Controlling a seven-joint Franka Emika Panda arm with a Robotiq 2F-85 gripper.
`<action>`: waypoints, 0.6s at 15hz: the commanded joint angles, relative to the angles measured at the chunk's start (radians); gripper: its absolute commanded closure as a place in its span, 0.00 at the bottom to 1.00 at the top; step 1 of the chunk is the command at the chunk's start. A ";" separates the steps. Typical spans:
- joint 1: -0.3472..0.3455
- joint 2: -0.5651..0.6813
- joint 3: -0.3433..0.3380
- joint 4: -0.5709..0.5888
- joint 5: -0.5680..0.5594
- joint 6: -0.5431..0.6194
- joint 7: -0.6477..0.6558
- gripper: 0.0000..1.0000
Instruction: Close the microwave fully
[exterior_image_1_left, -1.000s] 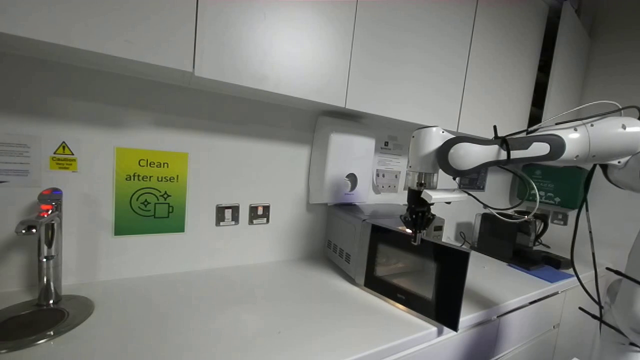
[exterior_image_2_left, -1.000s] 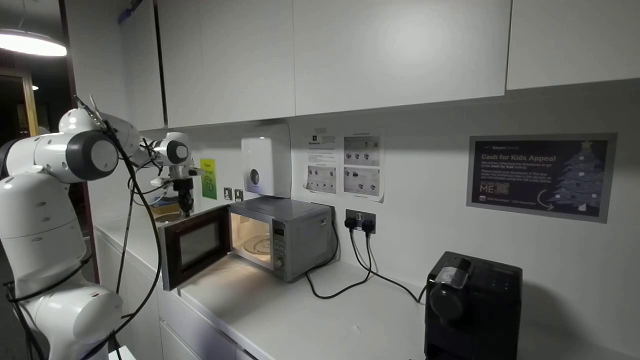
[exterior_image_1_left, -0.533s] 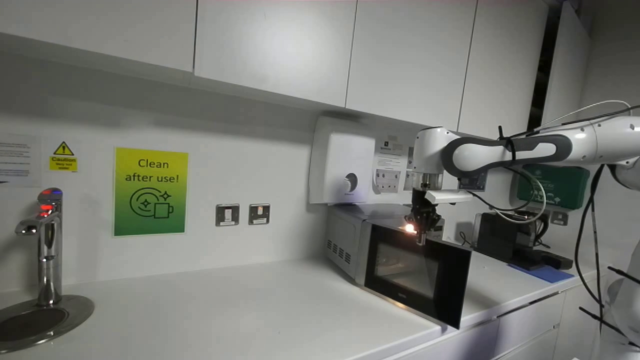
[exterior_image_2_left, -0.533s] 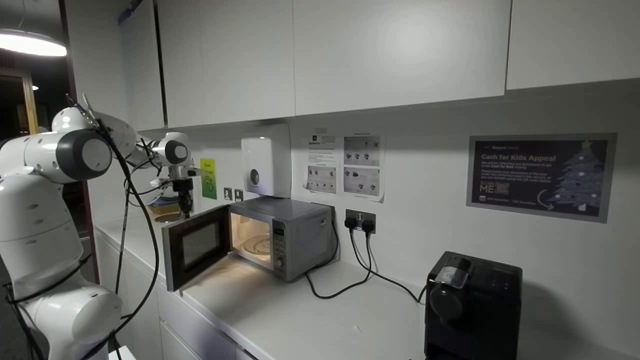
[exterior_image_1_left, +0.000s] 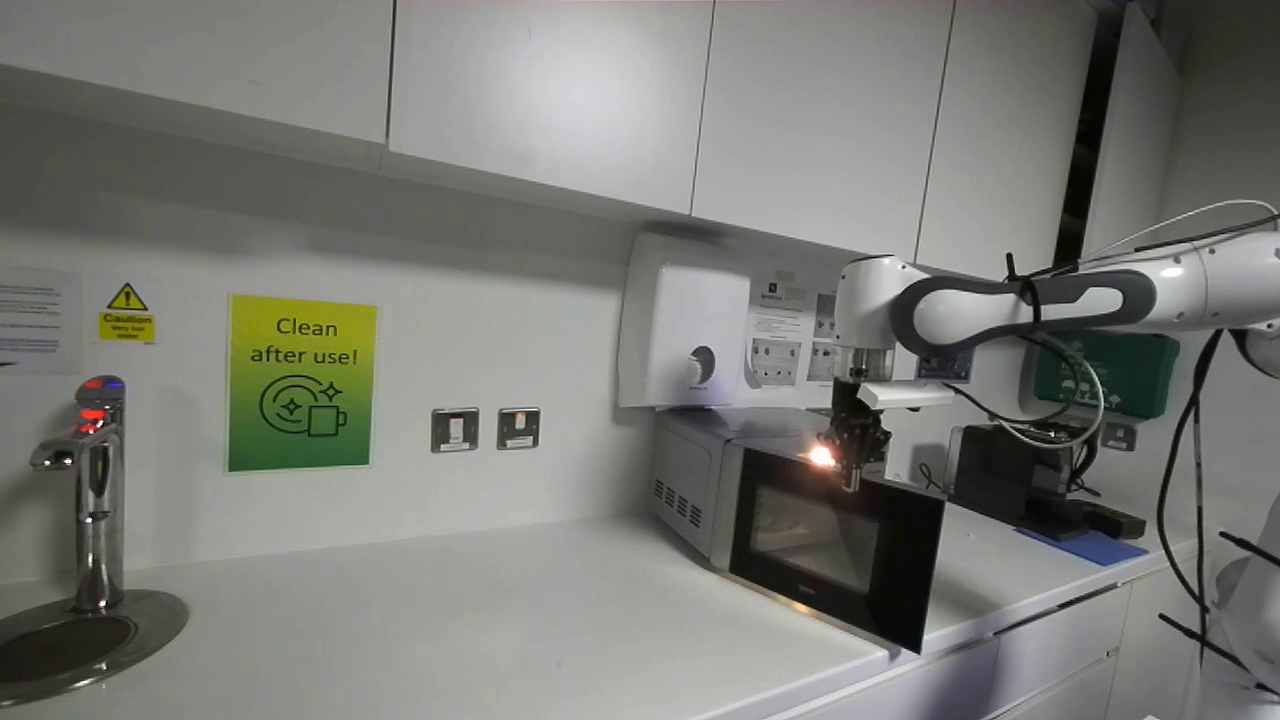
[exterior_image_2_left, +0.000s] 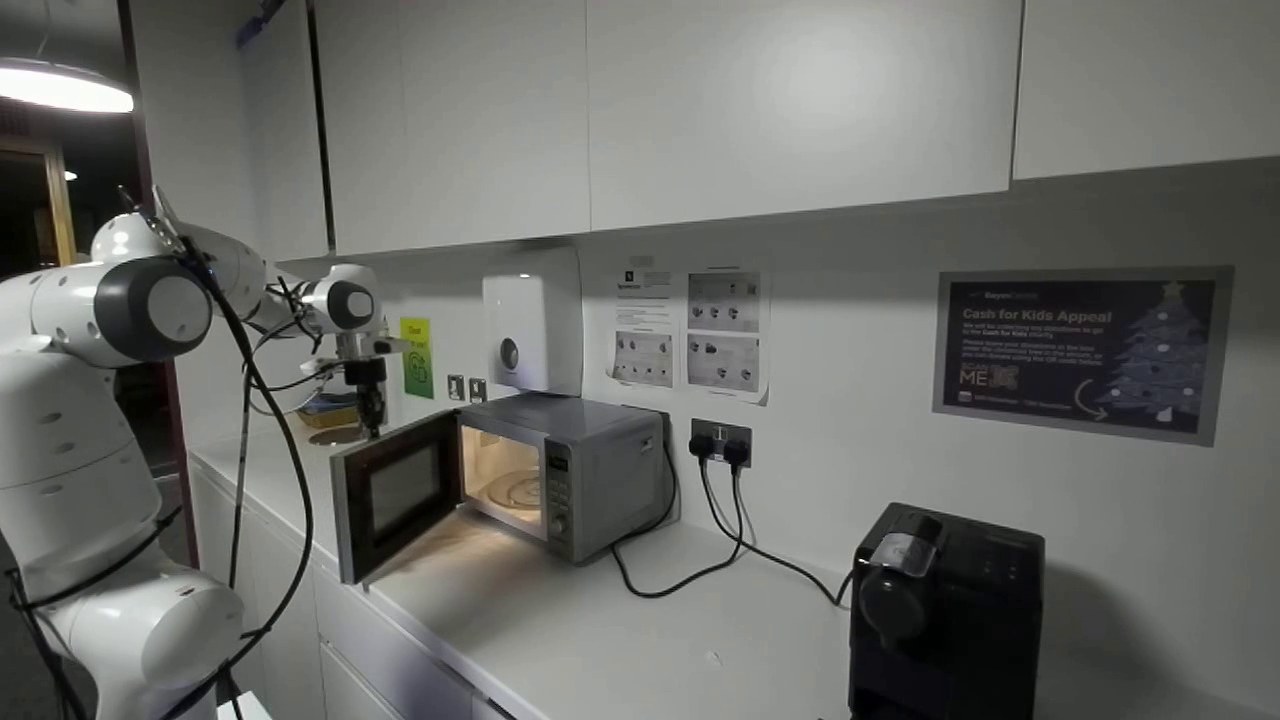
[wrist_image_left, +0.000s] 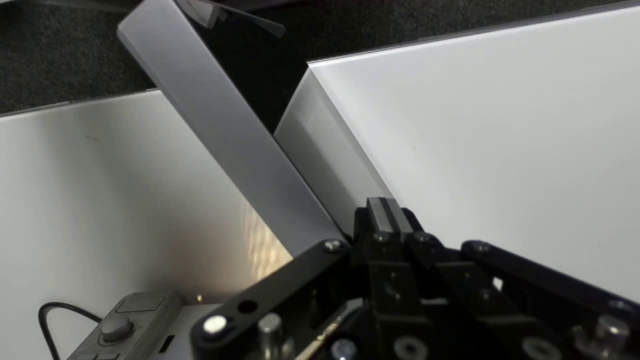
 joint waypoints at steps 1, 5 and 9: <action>-0.018 -0.058 0.001 -0.046 0.024 -0.002 0.015 1.00; -0.025 -0.077 0.000 -0.064 0.023 0.001 0.016 1.00; -0.036 -0.102 -0.002 -0.087 0.024 0.005 0.017 1.00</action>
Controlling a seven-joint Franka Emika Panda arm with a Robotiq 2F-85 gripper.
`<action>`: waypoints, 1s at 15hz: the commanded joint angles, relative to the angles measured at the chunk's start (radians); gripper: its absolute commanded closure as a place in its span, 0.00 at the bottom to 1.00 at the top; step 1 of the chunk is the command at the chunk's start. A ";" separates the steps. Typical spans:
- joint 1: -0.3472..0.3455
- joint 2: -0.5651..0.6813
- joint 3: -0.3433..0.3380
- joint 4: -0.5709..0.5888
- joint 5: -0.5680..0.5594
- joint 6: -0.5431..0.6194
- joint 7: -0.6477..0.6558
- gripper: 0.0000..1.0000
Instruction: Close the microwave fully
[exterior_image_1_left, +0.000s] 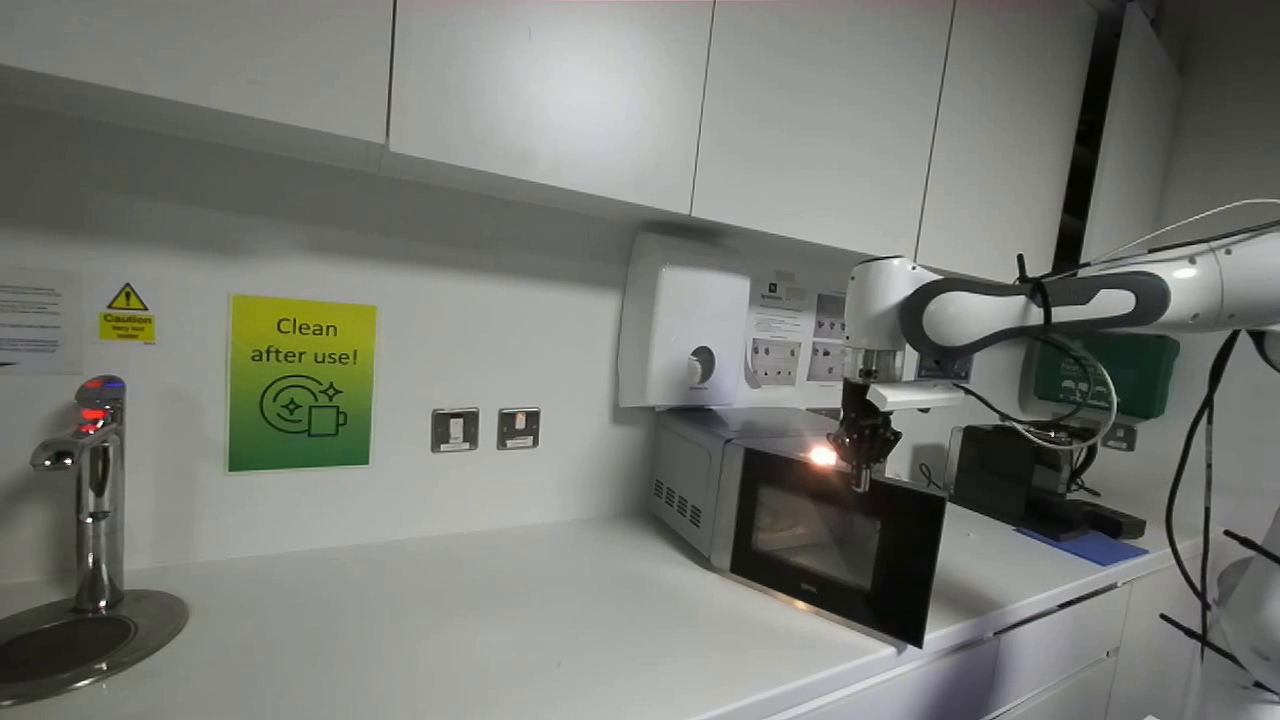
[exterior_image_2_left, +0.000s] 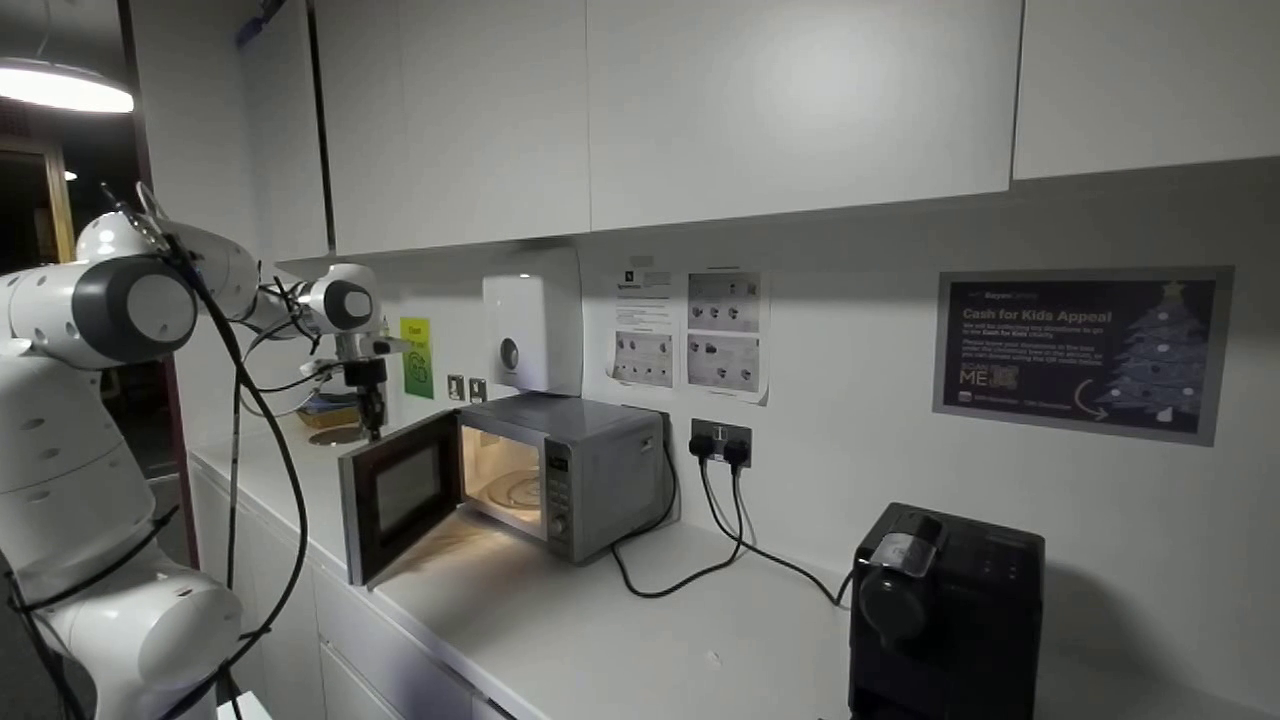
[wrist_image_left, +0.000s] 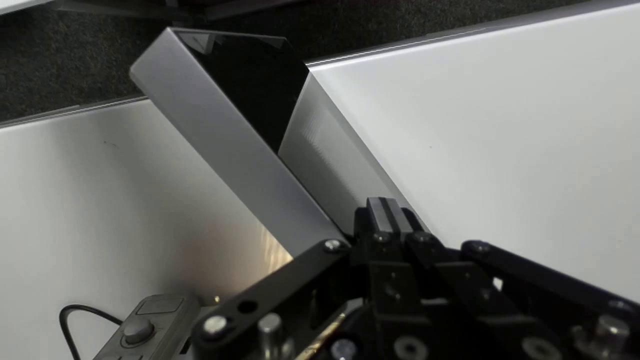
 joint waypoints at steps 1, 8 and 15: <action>-0.020 -0.066 -0.002 -0.053 0.025 0.006 0.016 1.00; -0.038 -0.109 -0.005 -0.092 0.033 0.009 0.014 1.00; -0.052 -0.149 -0.011 -0.128 0.055 0.014 0.012 1.00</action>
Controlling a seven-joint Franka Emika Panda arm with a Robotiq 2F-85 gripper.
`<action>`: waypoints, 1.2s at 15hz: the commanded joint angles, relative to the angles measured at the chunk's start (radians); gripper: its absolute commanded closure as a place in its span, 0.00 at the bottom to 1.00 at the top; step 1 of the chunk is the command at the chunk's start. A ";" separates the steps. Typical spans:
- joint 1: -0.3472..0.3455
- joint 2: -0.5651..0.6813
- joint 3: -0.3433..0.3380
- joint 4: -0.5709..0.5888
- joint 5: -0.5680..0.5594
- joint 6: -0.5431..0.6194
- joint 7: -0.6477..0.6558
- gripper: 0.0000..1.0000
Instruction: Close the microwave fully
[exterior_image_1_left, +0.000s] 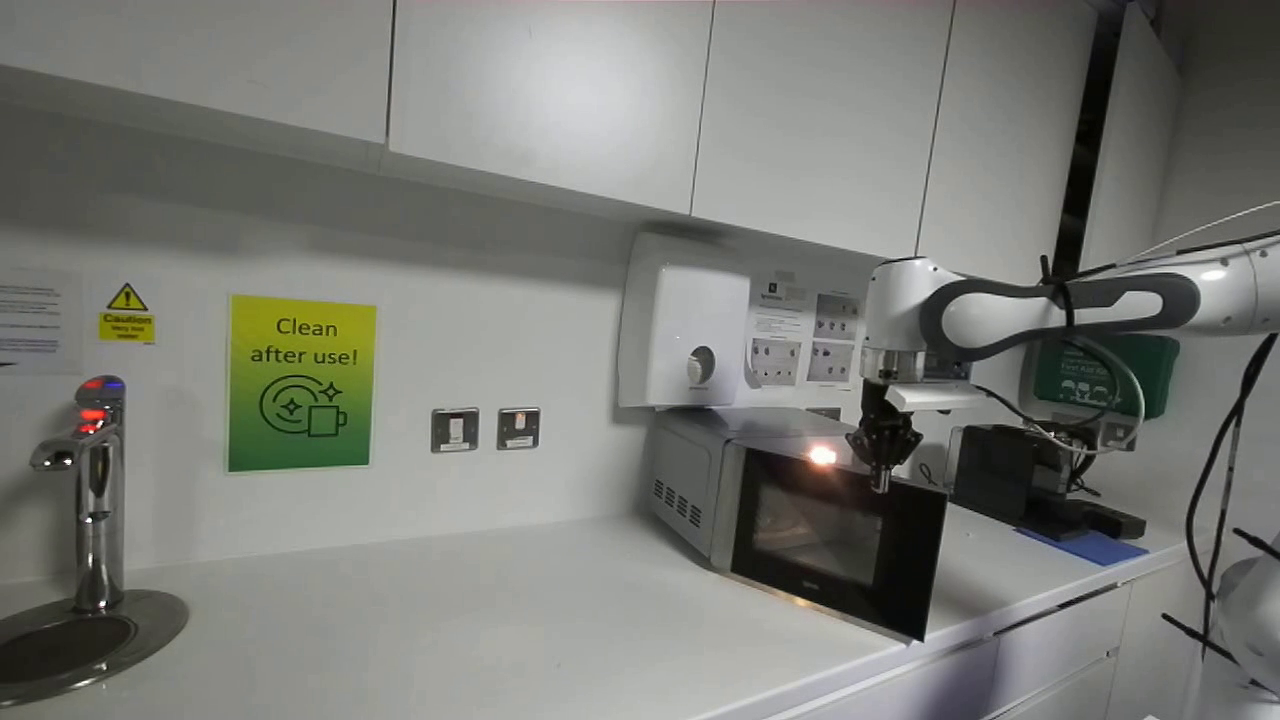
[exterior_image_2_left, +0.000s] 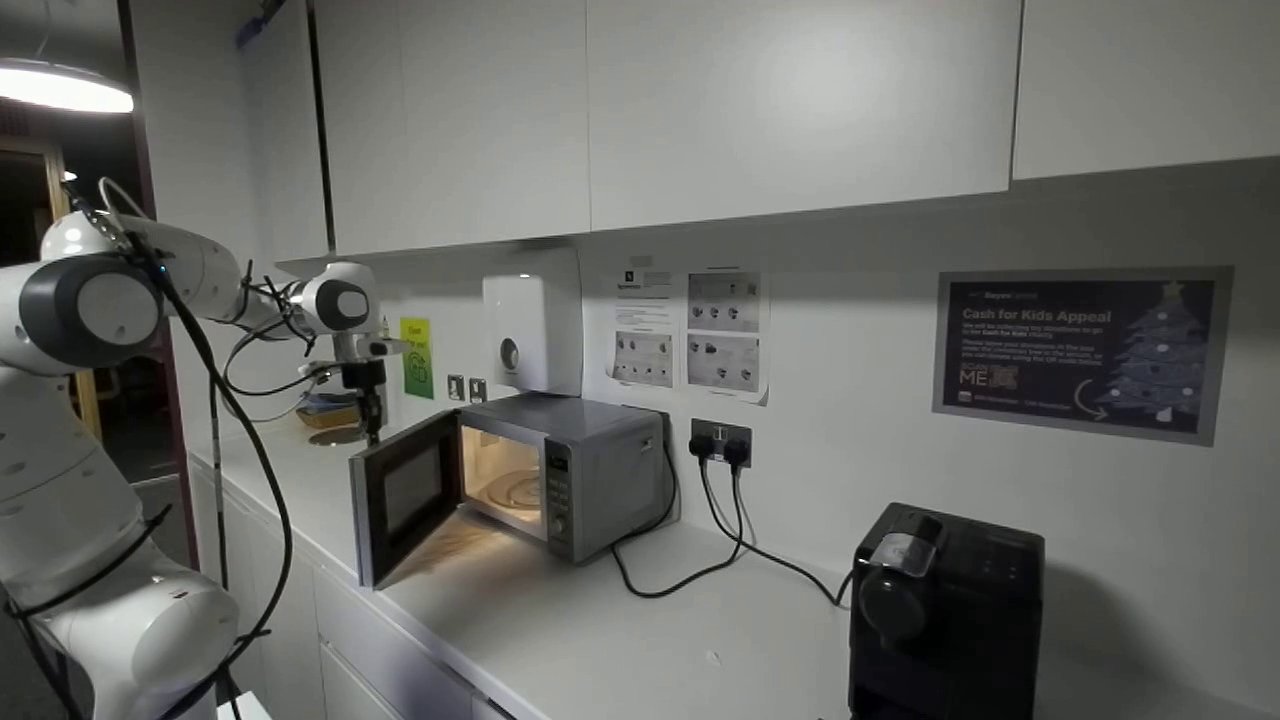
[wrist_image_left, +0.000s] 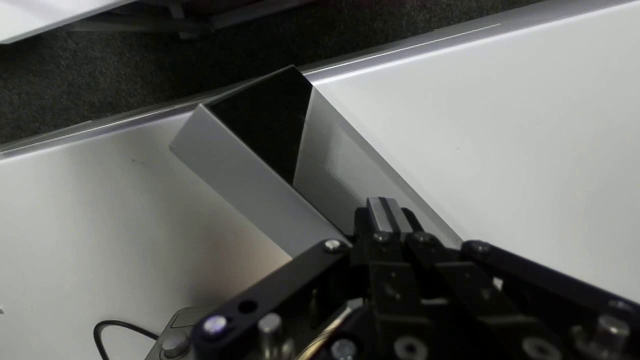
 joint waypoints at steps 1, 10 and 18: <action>-0.018 -0.061 -0.007 -0.050 0.030 0.014 0.012 1.00; -0.037 -0.104 -0.016 -0.096 0.049 0.017 0.010 1.00; -0.056 -0.147 -0.022 -0.133 0.065 0.021 0.007 1.00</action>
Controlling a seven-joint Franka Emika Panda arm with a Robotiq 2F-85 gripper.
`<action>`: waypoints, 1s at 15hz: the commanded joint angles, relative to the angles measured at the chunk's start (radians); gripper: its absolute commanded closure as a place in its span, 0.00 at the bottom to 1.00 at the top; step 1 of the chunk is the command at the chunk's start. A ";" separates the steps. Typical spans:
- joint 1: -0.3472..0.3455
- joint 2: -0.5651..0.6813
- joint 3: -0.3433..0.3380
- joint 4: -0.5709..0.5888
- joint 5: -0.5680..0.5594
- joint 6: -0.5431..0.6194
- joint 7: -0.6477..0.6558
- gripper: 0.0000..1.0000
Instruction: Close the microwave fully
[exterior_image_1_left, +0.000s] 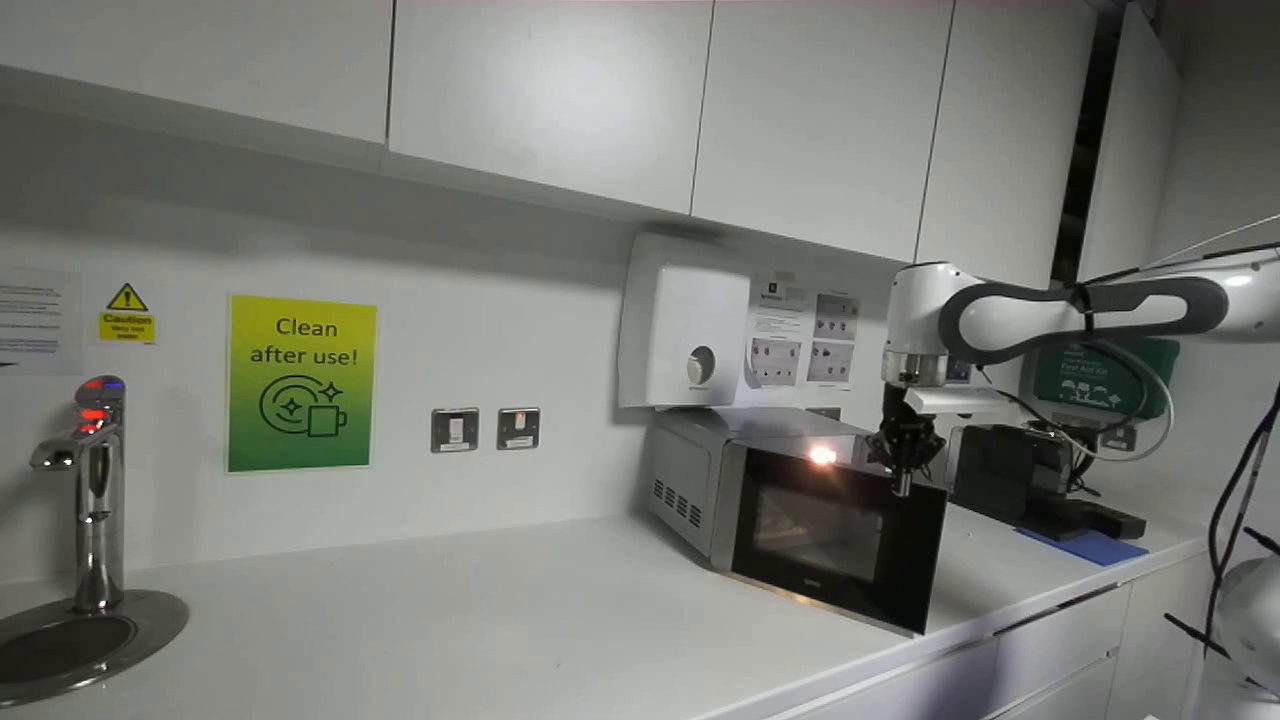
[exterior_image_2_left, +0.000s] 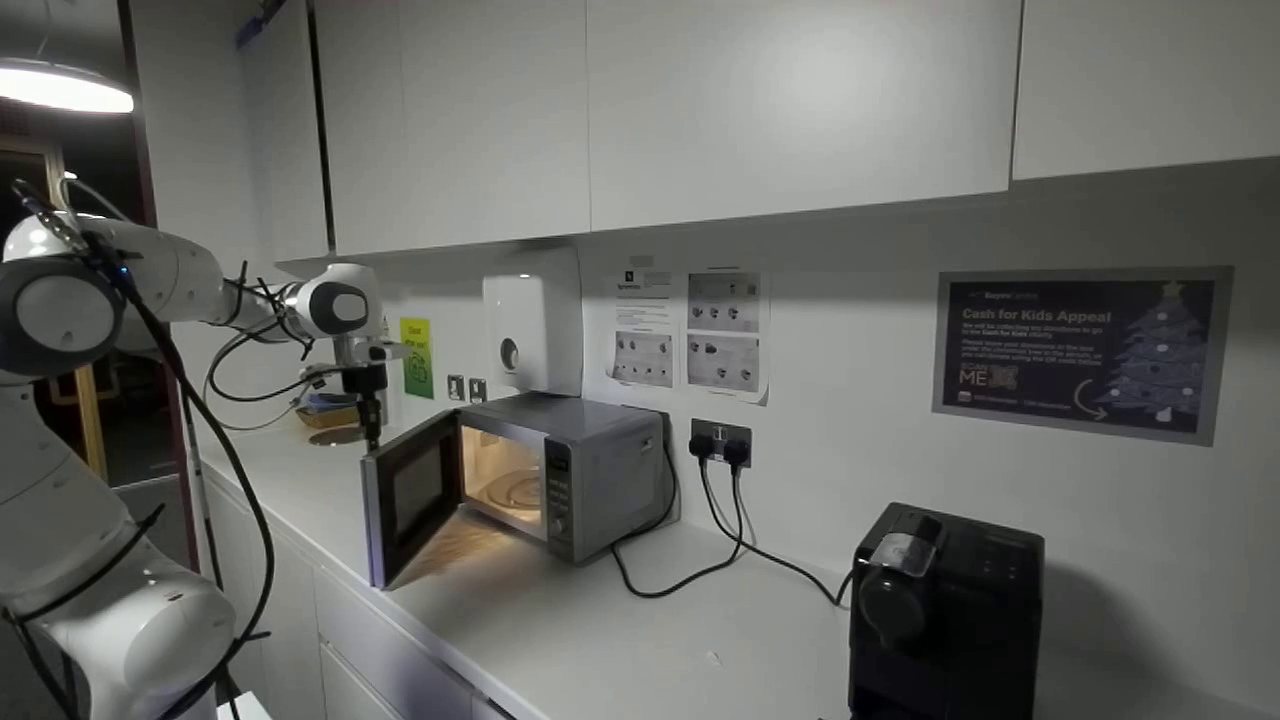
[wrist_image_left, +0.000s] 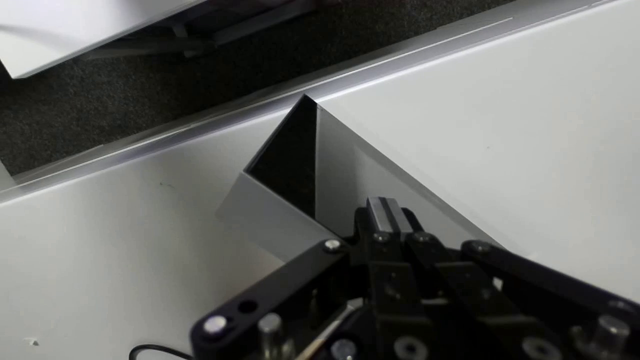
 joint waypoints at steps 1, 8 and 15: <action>-0.011 -0.057 -0.011 -0.047 0.027 0.021 0.005 1.00; -0.015 -0.091 -0.022 -0.088 0.039 0.029 0.000 1.00; -0.025 -0.129 -0.040 -0.126 0.047 0.032 -0.006 1.00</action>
